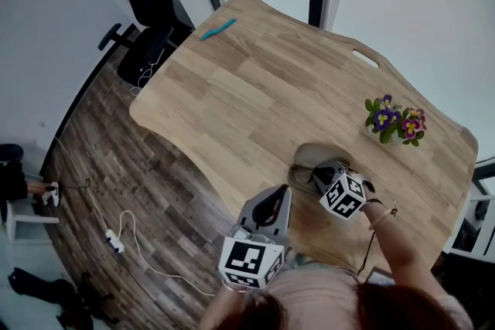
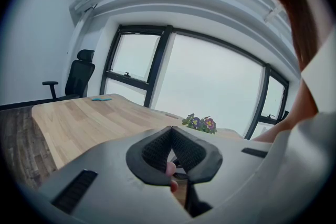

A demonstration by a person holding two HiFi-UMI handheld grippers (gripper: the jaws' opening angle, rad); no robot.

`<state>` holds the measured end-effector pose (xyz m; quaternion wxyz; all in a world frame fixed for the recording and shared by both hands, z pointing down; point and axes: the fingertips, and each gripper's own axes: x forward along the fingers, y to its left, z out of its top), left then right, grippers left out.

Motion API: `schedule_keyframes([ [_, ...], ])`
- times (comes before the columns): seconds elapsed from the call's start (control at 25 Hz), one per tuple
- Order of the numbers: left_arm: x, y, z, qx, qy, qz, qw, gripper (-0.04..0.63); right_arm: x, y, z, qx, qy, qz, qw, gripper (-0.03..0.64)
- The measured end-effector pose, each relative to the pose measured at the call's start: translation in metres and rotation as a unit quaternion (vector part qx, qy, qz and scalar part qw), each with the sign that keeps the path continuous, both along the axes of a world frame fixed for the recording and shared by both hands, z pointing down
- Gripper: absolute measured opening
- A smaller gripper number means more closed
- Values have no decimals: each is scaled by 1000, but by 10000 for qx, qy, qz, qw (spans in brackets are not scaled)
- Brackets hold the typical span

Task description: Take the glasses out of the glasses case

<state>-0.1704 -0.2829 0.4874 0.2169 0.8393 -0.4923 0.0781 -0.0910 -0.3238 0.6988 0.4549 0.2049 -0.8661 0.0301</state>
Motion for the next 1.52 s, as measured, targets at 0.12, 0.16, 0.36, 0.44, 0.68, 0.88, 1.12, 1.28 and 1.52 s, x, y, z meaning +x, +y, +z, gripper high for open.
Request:
schedule_keyframes([
  [0.12,0,1,1,-19,20,-9,10000,2,-1,1,1,44,56,-91,9999,15],
  [0.16,1,1,2,-22,30,-14,10000,2,-1,1,1,52,56,-115,9999,14],
  [0.36,0,1,0,8,52,-46,10000,2,-2,3,-2,83,4,-165,9998,14],
  [0.44,-1,2,-2,37,55,-62,10000,2,-3,3,-5,117,-26,-154,9998,14],
  [0.68,-6,4,-4,95,69,-190,9998,2,-4,-1,-20,350,-202,-31,9992,14],
  [0.88,-7,7,-10,169,96,-250,9995,2,-1,-2,-35,536,-290,64,9981,14],
  [1.12,-8,10,-18,316,60,-281,9991,2,3,-1,-55,672,-454,232,9964,12],
  [1.28,-6,14,-24,401,84,-279,9988,2,5,3,-68,777,-563,308,9949,12],
  [1.52,-8,21,-32,564,-62,-388,9976,2,8,9,-85,916,-753,470,9918,12],
])
